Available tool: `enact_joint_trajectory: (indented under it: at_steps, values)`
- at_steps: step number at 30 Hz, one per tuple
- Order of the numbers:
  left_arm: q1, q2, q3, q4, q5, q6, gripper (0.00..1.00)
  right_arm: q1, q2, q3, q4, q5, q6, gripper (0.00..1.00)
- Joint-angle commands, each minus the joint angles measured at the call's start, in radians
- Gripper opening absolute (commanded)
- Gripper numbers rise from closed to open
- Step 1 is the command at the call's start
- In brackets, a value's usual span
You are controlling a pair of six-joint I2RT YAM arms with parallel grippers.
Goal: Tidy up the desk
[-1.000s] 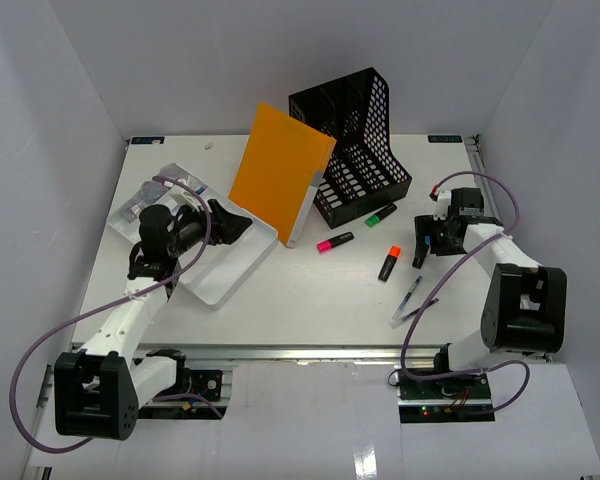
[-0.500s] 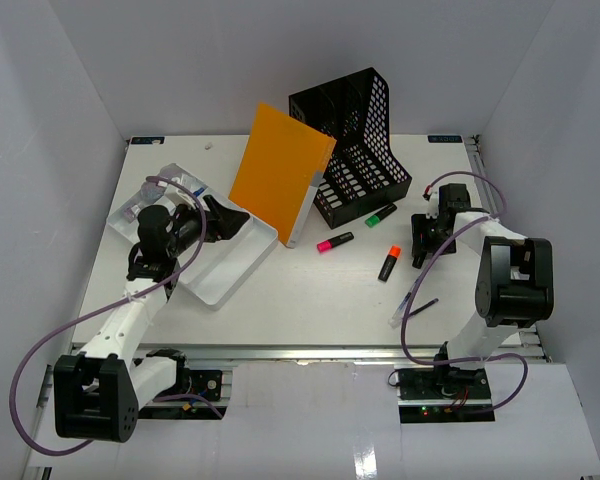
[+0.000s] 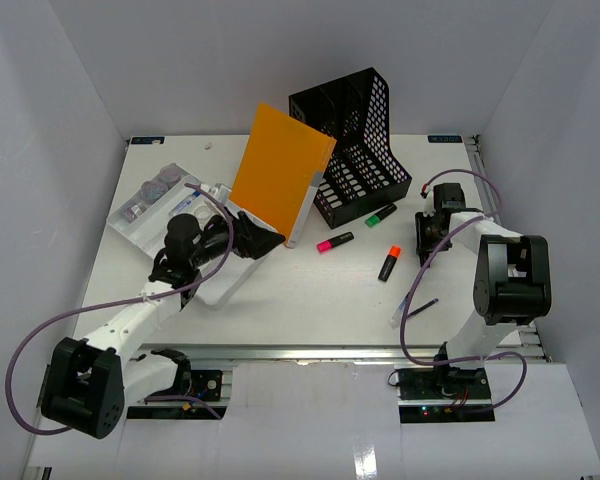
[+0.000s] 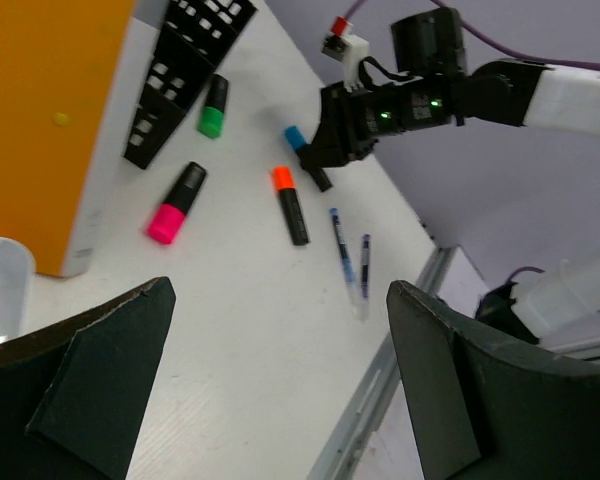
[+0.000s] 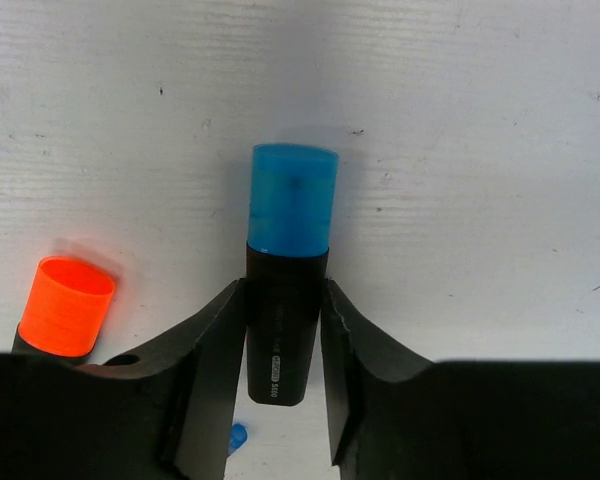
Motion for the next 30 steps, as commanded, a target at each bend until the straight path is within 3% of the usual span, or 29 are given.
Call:
enact_joint_trajectory:
  at_steps: [1, 4, 7, 17, 22, 30]
  values:
    - [-0.095, 0.022, -0.084, 0.162, -0.028, -0.126, 0.98, 0.006, 0.009, -0.048, 0.068, -0.026, -0.007, 0.32]
    - [-0.173, 0.053, -0.094, 0.215, -0.088, -0.194, 0.98, 0.003, -0.018, -0.058, 0.083, -0.073, -0.028, 0.14]
    - [-0.236, 0.101, -0.072, 0.265, -0.132, -0.264, 0.98, 0.003, -0.073, -0.052, 0.078, -0.138, -0.059, 0.08]
    - [-0.386, 0.346, 0.057, 0.443, -0.236, -0.437, 0.88, 0.007, -0.369, -0.092, 0.005, -0.670, -0.277, 0.08]
    - [-0.427, 0.482, 0.157, 0.480, -0.253, -0.473, 0.84, 0.049, -0.481, -0.118, -0.032, -0.814, -0.327, 0.08]
    - [-0.448, 0.585, 0.276, 0.474, -0.265, -0.486, 0.82, 0.138, -0.591, -0.162, 0.009, -0.866, -0.299, 0.08]
